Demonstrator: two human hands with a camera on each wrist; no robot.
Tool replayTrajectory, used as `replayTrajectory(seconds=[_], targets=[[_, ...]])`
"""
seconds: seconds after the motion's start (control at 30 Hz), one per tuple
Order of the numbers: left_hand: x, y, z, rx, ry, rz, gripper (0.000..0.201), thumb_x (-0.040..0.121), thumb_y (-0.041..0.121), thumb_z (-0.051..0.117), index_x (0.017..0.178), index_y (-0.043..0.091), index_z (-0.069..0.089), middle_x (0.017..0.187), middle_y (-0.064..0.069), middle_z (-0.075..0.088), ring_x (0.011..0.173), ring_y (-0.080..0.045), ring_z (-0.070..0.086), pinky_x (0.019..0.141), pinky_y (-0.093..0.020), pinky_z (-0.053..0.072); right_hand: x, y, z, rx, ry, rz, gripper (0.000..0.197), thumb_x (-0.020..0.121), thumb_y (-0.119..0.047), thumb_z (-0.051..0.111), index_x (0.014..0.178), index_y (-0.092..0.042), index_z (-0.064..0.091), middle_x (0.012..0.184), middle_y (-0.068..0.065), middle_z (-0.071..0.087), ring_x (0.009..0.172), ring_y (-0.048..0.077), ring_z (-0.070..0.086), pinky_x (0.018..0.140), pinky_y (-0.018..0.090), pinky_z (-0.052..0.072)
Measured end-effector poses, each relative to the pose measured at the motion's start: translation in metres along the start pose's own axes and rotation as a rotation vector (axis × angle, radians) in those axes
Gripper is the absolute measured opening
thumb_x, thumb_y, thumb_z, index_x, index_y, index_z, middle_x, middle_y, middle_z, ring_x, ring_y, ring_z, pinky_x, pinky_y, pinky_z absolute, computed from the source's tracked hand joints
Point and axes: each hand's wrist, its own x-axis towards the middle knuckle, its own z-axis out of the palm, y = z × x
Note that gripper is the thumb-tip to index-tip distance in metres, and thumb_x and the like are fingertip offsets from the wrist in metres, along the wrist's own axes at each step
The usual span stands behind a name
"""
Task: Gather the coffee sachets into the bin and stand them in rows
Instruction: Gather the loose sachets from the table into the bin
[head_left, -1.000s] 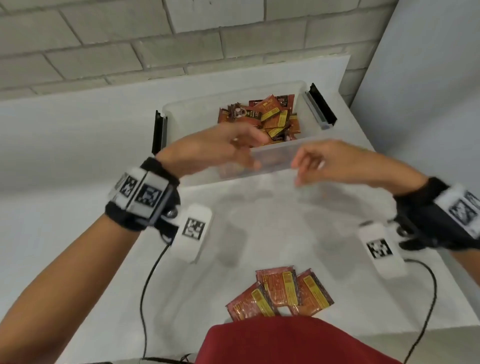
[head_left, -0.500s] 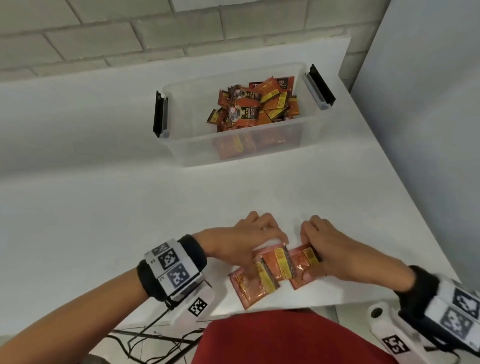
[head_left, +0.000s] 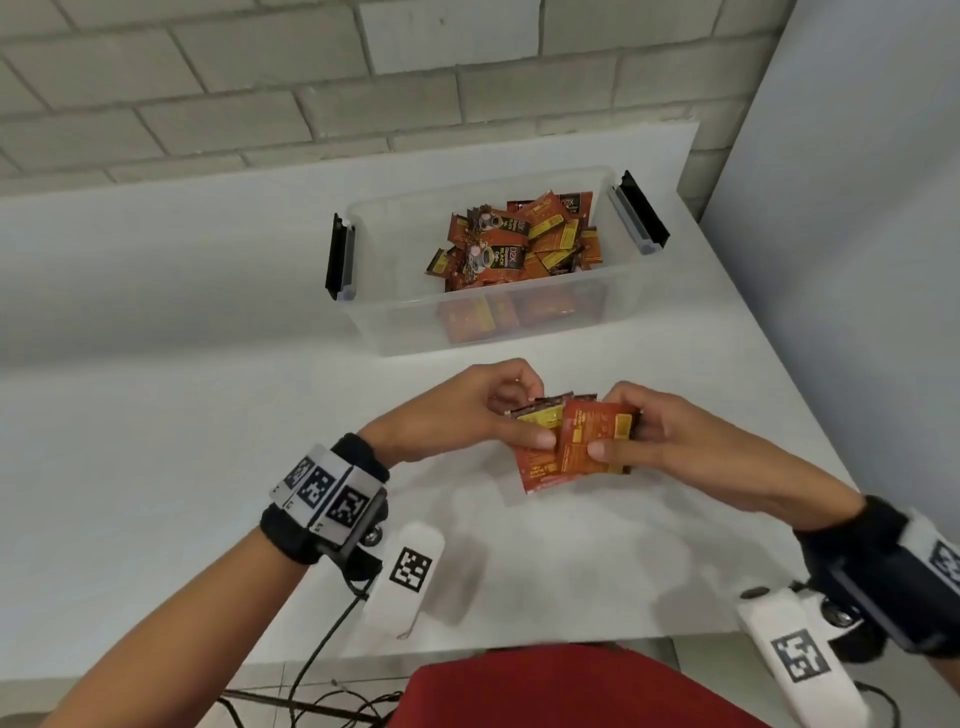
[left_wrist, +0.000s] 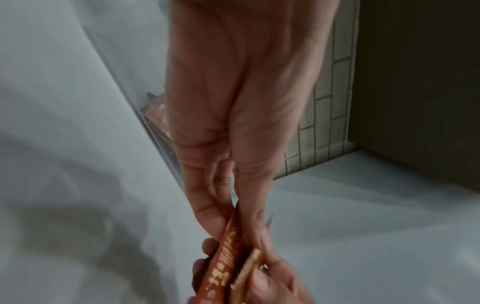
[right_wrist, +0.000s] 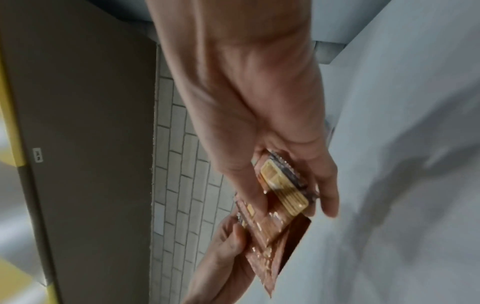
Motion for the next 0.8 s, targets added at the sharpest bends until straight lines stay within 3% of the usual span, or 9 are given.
replayTrajectory(seconds=[0.1, 0.23, 0.33, 0.4, 0.5, 0.53, 0.6, 0.7, 0.8], targets=[[0.000, 0.013, -0.008, -0.065, 0.079, 0.018, 0.030, 0.076, 0.018, 0.075, 0.094, 0.012, 0.051, 0.099, -0.013, 0.067, 0.090, -0.020, 0.066, 0.077, -0.025, 0.054, 0.011, -0.017, 0.002, 0.091, 0.081, -0.037, 0.020, 0.084, -0.011, 0.068, 0.101, -0.008, 0.056, 0.104, 0.015, 0.066, 0.090, 0.014, 0.066, 0.076, 0.025, 0.055], [-0.003, 0.030, -0.035, -0.096, 0.201, 0.098, 0.029, 0.077, 0.026, 0.069, 0.100, 0.013, 0.056, 0.104, -0.008, 0.065, 0.091, -0.017, 0.066, 0.078, -0.027, 0.056, 0.032, -0.050, -0.008, 0.168, 0.120, -0.131, 0.026, 0.085, -0.007, 0.066, 0.104, -0.014, 0.051, 0.105, 0.009, 0.066, 0.085, 0.009, 0.069, 0.070, 0.022, 0.056], [-0.001, 0.036, -0.067, 0.011, 0.496, 0.121, 0.033, 0.079, 0.040, 0.066, 0.102, 0.016, 0.061, 0.096, 0.002, 0.064, 0.088, -0.011, 0.061, 0.075, -0.024, 0.052, 0.059, -0.078, -0.029, 0.199, 0.225, -0.226, 0.031, 0.085, -0.007, 0.067, 0.106, -0.017, 0.046, 0.114, 0.011, 0.061, 0.092, 0.015, 0.069, 0.072, 0.026, 0.057], [0.003, 0.030, -0.093, 0.100, 0.713, 0.078, 0.027, 0.085, 0.040, 0.068, 0.101, 0.019, 0.061, 0.088, 0.012, 0.064, 0.084, -0.009, 0.058, 0.071, -0.023, 0.048, 0.084, -0.093, -0.045, 0.194, 0.316, -0.259, 0.035, 0.085, -0.006, 0.069, 0.107, -0.019, 0.044, 0.117, 0.008, 0.058, 0.098, 0.018, 0.066, 0.079, 0.031, 0.058], [0.015, 0.010, -0.134, 0.197, 0.891, -0.040, 0.023, 0.088, 0.035, 0.068, 0.103, 0.023, 0.056, 0.100, 0.001, 0.059, 0.092, -0.021, 0.055, 0.064, -0.027, 0.042, 0.128, -0.107, -0.065, 0.135, 0.379, -0.234, 0.041, 0.086, -0.007, 0.069, 0.114, -0.016, 0.040, 0.121, 0.004, 0.054, 0.099, 0.016, 0.063, 0.079, 0.032, 0.058], [0.021, 0.004, -0.147, 0.240, 0.936, -0.102, 0.027, 0.087, 0.035, 0.069, 0.106, 0.023, 0.054, 0.110, -0.005, 0.056, 0.103, -0.026, 0.053, 0.068, -0.028, 0.043, 0.143, -0.108, -0.071, 0.095, 0.383, -0.215, 0.041, 0.087, -0.008, 0.069, 0.115, -0.016, 0.039, 0.123, 0.003, 0.052, 0.097, 0.014, 0.062, 0.076, 0.028, 0.057], [0.032, -0.006, -0.165, 0.371, 1.021, -0.241, 0.043, 0.085, 0.035, 0.070, 0.118, 0.017, 0.049, 0.127, -0.013, 0.047, 0.123, -0.032, 0.039, 0.089, -0.034, 0.039, 0.172, -0.106, -0.079, -0.004, 0.390, -0.158, 0.041, 0.088, -0.011, 0.067, 0.117, -0.015, 0.039, 0.125, 0.002, 0.049, 0.094, 0.013, 0.059, 0.071, 0.025, 0.053], [0.045, -0.018, -0.185, 0.403, 1.065, -0.358, 0.067, 0.082, 0.038, 0.073, 0.133, 0.010, 0.038, 0.135, -0.018, 0.038, 0.129, -0.033, 0.032, 0.104, -0.037, 0.030, 0.205, -0.099, -0.084, -0.192, 0.429, -0.073, 0.043, 0.087, -0.014, 0.068, 0.119, -0.014, 0.038, 0.122, 0.008, 0.052, 0.103, 0.023, 0.058, 0.079, 0.034, 0.053], [0.058, -0.032, -0.203, 0.227, 0.936, -0.441, 0.077, 0.083, 0.041, 0.072, 0.140, 0.008, 0.030, 0.134, -0.017, 0.041, 0.124, -0.035, 0.044, 0.098, -0.044, 0.043, 0.222, -0.095, -0.079, -0.425, 0.454, -0.019, 0.046, 0.088, -0.013, 0.066, 0.126, -0.006, 0.040, 0.107, 0.007, 0.054, 0.100, 0.023, 0.056, 0.066, 0.023, 0.046]])
